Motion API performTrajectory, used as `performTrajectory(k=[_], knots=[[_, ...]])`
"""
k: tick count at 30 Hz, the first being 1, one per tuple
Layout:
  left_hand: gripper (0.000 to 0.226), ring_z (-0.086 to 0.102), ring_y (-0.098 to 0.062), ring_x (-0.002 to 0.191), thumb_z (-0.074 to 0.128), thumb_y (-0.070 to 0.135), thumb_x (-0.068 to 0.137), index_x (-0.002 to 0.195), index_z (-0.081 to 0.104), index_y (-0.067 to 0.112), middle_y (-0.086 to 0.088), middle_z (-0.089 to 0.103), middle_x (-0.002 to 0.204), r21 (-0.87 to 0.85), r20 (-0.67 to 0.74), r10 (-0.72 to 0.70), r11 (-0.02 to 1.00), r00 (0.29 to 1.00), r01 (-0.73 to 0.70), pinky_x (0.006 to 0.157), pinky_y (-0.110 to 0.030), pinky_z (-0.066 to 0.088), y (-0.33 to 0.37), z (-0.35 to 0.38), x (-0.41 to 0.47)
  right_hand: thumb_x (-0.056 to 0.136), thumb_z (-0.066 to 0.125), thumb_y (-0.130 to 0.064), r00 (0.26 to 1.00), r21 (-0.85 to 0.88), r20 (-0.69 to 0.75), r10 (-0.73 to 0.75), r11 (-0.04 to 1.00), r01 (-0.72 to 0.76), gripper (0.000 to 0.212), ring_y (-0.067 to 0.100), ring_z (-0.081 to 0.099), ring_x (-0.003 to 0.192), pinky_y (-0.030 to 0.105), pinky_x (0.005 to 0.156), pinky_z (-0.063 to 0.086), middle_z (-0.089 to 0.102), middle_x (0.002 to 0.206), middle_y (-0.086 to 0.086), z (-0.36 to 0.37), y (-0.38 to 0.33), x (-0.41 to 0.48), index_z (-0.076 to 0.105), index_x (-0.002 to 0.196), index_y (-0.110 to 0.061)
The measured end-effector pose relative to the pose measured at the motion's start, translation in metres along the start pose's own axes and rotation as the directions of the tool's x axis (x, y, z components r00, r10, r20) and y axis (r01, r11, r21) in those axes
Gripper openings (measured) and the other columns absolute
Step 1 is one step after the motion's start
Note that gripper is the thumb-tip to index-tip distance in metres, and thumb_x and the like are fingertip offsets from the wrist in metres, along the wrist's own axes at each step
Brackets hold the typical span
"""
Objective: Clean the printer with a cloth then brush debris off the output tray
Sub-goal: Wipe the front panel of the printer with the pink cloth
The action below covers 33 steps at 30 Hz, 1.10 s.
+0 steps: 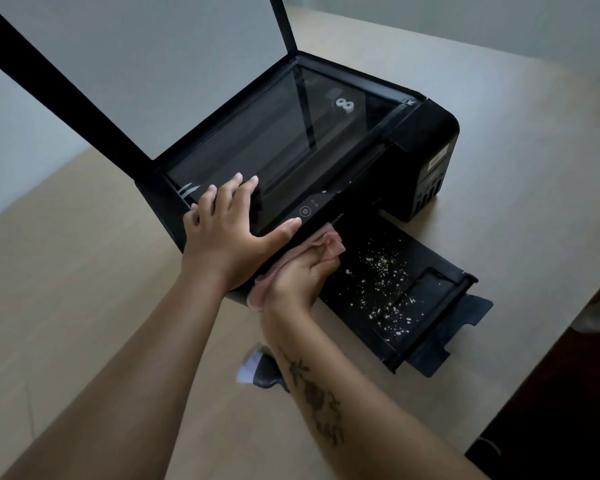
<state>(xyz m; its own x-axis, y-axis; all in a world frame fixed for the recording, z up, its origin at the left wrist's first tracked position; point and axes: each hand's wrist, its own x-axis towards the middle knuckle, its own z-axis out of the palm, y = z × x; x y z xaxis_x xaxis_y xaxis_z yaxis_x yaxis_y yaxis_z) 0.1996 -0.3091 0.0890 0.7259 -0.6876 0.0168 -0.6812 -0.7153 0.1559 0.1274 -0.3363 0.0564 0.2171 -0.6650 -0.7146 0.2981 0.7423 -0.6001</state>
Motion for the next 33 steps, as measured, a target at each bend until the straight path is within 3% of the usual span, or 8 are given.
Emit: performTrajectory(k=[13, 17, 19, 21, 23, 25, 29, 33], knots=[[0.1, 0.005, -0.017, 0.149, 0.031, 0.092, 0.066, 0.15, 0.022, 0.038, 0.011, 0.016, 0.161, 0.008, 0.003, -0.001, 1.0, 1.0, 0.001, 0.118, -0.05, 0.008, -0.002, 0.001, -0.001, 0.104, 0.034, -0.034, 0.996, -0.162, -0.002, 0.085, 0.983, -0.084, 0.02, 0.023, 0.057, 0.096, 0.027, 0.081, 0.04, 0.055, 0.11, 0.004, -0.011, -0.003, 0.012, 0.041, 0.111, -0.017], [0.1, 0.005, -0.019, 0.149, 0.03, 0.093, 0.067, 0.15, 0.022, 0.038, 0.01, 0.016, 0.162, 0.009, 0.006, 0.003, 1.0, 1.0, -0.003, 0.118, -0.05, 0.008, -0.004, 0.0, 0.0, 0.1, 0.048, -0.028, 0.974, -0.312, 0.119, -0.194, 0.924, 0.222, 0.013, 0.021, 0.064, 0.09, 0.032, 0.079, 0.051, 0.063, 0.098, 0.003, -0.037, -0.02, 0.033, 0.048, 0.102, -0.015], [0.101, 0.005, -0.02, 0.149, 0.028, 0.094, 0.067, 0.151, 0.021, 0.038, 0.01, 0.016, 0.162, 0.015, -0.001, 0.008, 1.0, 1.0, -0.008, 0.118, -0.051, 0.009, -0.004, -0.001, -0.001, 0.098, 0.053, -0.025, 0.818, -0.39, 0.299, -0.491, 0.72, 0.574, 0.009, 0.018, 0.062, 0.087, 0.032, 0.076, 0.054, 0.062, 0.096, 0.001, -0.052, -0.054, 0.049, 0.049, 0.102, -0.019], [0.101, 0.006, -0.02, 0.149, 0.027, 0.094, 0.067, 0.151, 0.02, 0.038, 0.009, 0.016, 0.162, 0.013, -0.003, 0.01, 1.0, 1.0, -0.01, 0.118, -0.051, 0.01, -0.004, -0.001, 0.0, 0.096, 0.057, -0.025, 0.435, -0.435, 0.597, -0.674, 0.184, 0.881, 0.009, 0.018, 0.058, 0.088, 0.03, 0.069, 0.05, 0.061, 0.102, 0.001, -0.071, -0.093, 0.074, 0.052, 0.102, -0.021], [0.102, 0.006, -0.021, 0.149, 0.028, 0.094, 0.067, 0.151, 0.02, 0.038, 0.009, 0.017, 0.162, 0.012, -0.004, 0.019, 1.0, 1.0, -0.019, 0.118, -0.05, 0.01, -0.004, -0.001, 0.001, 0.087, 0.067, -0.025, 0.038, -0.426, 0.817, -0.575, -0.558, 0.712, 0.014, 0.022, 0.053, 0.092, 0.034, 0.071, 0.045, 0.062, 0.11, -0.001, -0.087, -0.131, 0.116, 0.063, 0.099, -0.021], [0.102, 0.006, -0.022, 0.149, 0.028, 0.095, 0.067, 0.151, 0.02, 0.038, 0.009, 0.017, 0.162, 0.007, -0.012, 0.017, 1.0, 1.0, -0.017, 0.118, -0.05, 0.01, -0.005, -0.003, 0.001, 0.079, 0.076, -0.022, -0.15, -0.333, 0.902, -0.405, -0.873, 0.358, 0.019, 0.018, 0.05, 0.087, 0.031, 0.07, 0.039, 0.068, 0.102, -0.01, -0.09, -0.154, 0.149, 0.067, 0.096, -0.025], [0.104, 0.006, -0.021, 0.149, 0.025, 0.096, 0.064, 0.151, 0.021, 0.039, 0.01, 0.017, 0.162, -0.003, -0.011, 0.005, 1.0, 1.0, -0.005, 0.118, -0.049, 0.009, -0.004, -0.003, -0.002, 0.096, 0.059, -0.022, -0.2, -0.115, 0.957, -0.209, -0.908, 0.402, 0.014, 0.02, 0.063, 0.063, 0.029, 0.046, 0.048, 0.074, 0.104, -0.01, -0.093, -0.156, 0.163, 0.072, 0.092, -0.025], [0.105, 0.007, -0.02, 0.149, 0.026, 0.096, 0.063, 0.151, 0.021, 0.04, 0.01, 0.017, 0.162, -0.009, -0.016, 0.002, 1.0, 1.0, -0.002, 0.118, -0.048, 0.009, -0.005, -0.005, -0.001, 0.095, 0.037, -0.022, 0.089, 0.02, 0.994, 0.065, -0.899, 0.438, 0.039, 0.027, 0.073, 0.072, 0.031, 0.042, 0.054, 0.063, 0.133, -0.005, -0.104, -0.151, 0.172, 0.069, 0.118, -0.022]])
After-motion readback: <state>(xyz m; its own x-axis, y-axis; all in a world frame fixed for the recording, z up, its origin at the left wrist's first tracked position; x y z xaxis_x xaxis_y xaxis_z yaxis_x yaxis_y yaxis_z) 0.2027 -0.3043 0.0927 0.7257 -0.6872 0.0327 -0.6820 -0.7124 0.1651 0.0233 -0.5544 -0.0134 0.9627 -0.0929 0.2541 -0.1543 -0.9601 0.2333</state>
